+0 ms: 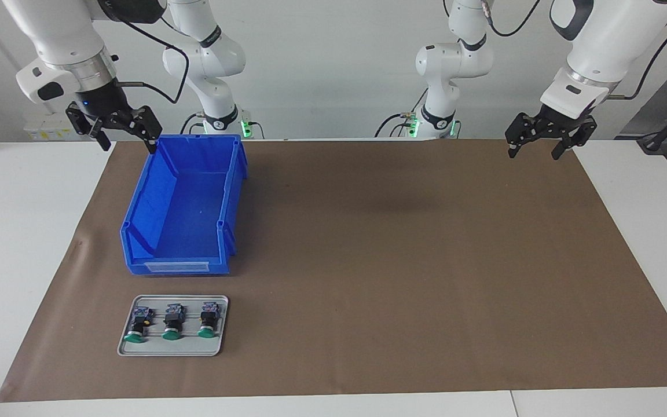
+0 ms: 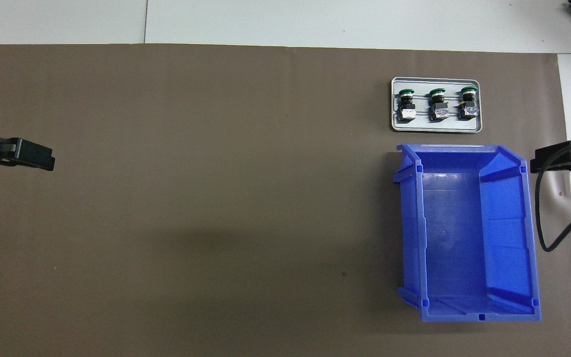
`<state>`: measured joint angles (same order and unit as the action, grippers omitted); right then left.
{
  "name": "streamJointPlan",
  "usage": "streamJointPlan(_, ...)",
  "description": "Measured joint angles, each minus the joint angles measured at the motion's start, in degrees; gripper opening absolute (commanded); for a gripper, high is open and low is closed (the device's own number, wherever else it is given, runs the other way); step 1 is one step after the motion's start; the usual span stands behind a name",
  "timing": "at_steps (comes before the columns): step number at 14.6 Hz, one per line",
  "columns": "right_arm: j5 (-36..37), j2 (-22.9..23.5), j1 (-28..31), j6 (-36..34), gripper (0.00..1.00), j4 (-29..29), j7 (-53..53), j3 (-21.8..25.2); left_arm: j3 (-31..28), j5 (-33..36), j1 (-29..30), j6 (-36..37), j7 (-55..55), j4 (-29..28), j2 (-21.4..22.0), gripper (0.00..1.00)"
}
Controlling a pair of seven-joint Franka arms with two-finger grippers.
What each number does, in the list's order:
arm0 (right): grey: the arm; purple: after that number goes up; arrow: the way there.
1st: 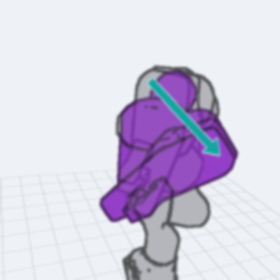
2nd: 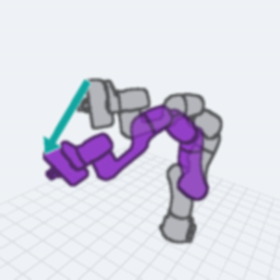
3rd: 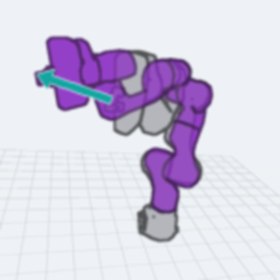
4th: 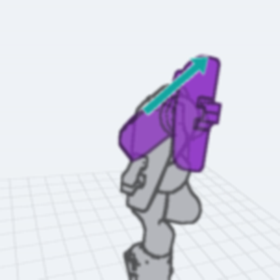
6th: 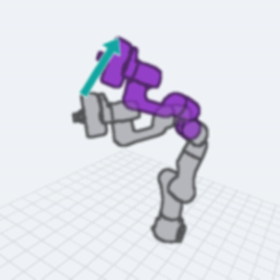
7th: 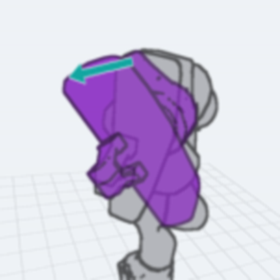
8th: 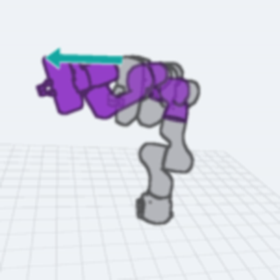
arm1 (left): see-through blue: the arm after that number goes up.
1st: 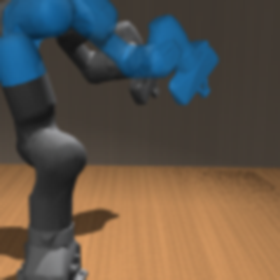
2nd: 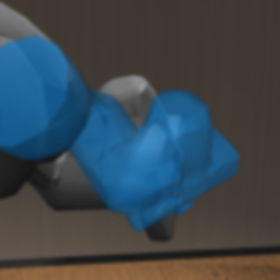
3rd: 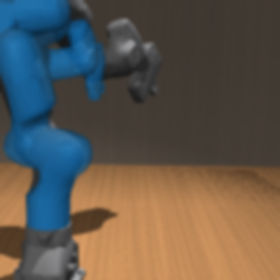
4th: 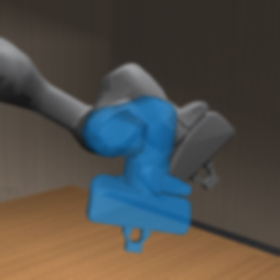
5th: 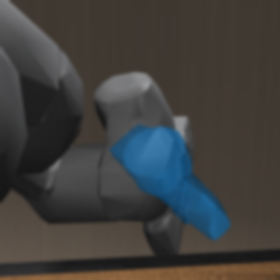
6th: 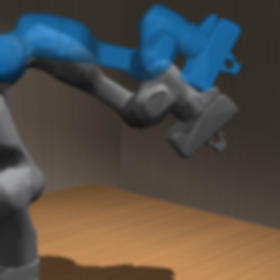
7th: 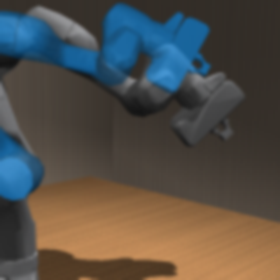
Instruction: Place and press button with both arms
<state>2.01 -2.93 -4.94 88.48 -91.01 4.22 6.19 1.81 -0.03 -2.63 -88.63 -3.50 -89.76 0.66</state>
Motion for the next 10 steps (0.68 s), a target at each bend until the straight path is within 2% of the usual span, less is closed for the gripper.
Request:
streamJointPlan(7, 0.0, 0.0, 0.0, 0.0, 1.0, -0.3, 0.0, 0.0, 0.0, 0.0, 0.0, 0.0, 0.0, 0.0, 0.0, 1.0)
streamJointPlan(10, 0.0, 0.1, 0.0, 2.4, 1.0, -0.7, 0.0, 0.0, 0.0, 0.0, 0.0, 0.0, 0.0, 0.0, 0.0, 1.0)
